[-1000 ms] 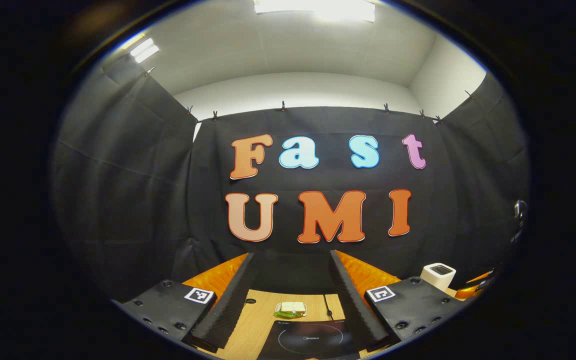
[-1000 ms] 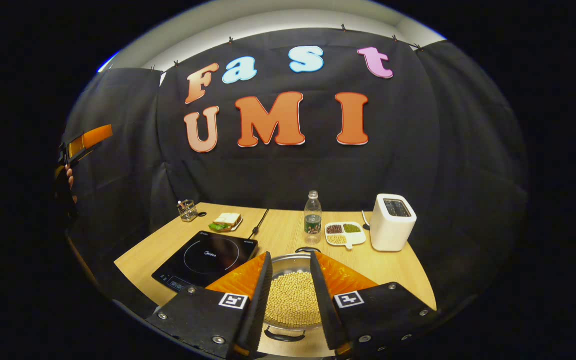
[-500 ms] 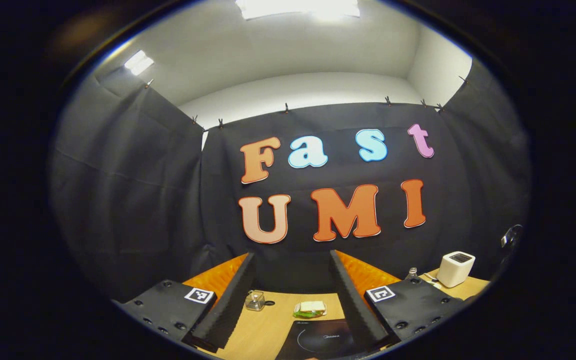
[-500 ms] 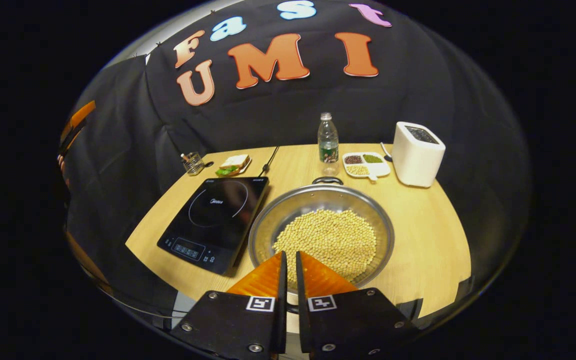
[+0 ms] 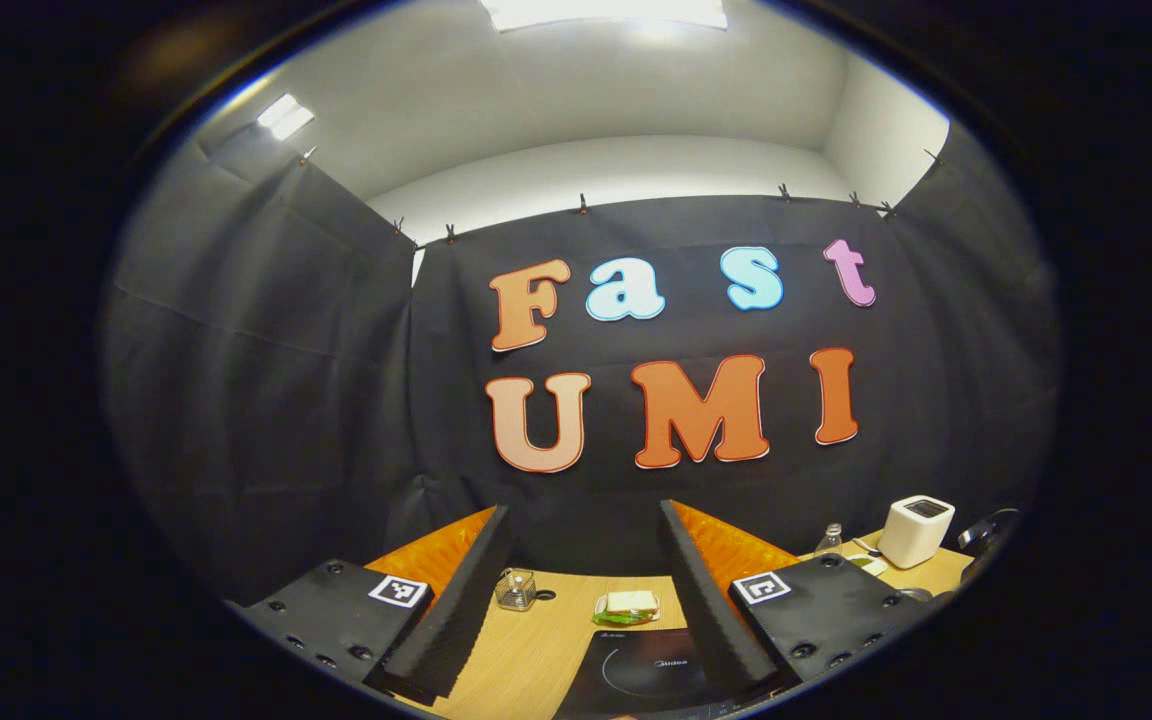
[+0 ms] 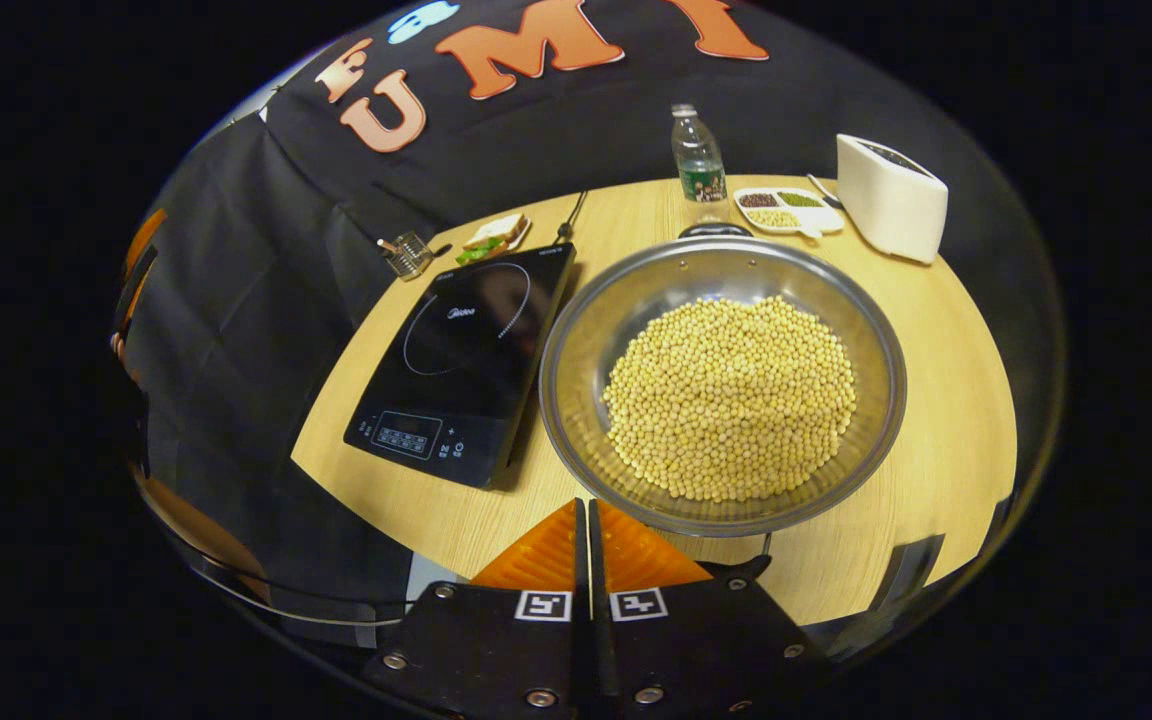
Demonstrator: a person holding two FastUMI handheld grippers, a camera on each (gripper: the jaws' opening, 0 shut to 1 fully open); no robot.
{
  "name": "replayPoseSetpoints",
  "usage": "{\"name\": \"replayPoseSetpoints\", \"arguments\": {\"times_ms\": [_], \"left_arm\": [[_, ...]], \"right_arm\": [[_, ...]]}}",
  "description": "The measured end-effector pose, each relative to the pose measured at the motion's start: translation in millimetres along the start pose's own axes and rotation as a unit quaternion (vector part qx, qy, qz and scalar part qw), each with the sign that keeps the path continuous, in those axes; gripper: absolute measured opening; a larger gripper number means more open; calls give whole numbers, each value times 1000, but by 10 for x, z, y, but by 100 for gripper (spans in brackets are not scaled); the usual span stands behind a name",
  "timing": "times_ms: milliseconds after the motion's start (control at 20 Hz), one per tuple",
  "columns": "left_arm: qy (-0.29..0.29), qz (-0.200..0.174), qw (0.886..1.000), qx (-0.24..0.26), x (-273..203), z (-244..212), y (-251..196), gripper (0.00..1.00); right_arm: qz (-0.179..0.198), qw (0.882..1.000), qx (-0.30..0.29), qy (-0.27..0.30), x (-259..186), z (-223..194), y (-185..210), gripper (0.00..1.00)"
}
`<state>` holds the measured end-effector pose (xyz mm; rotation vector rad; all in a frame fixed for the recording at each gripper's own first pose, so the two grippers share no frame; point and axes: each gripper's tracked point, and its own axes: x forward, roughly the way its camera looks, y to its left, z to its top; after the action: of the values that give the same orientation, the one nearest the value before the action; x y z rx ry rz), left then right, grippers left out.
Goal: First push the handle of the pot to place it horizontally, then grasp the pot with both hands and set it on the induction cooktop.
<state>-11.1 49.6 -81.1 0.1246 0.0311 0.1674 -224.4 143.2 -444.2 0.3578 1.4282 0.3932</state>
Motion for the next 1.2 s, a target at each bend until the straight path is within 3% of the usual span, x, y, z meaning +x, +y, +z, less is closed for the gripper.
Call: {"name": "replayPoseSetpoints", "arguments": {"times_ms": [250,550,1200], "left_arm": [[22,2,1000,5,31,-216,15,98],[25,-2,1000,15,117,-264,-80,95],[23,-8,999,22,262,-411,-318,93]], "right_arm": [[-3,1000,4,30,218,-113,26,0],[0,997,51,56,426,-172,-7,0],[-66,995,52,47,504,-27,-585,0]]}}
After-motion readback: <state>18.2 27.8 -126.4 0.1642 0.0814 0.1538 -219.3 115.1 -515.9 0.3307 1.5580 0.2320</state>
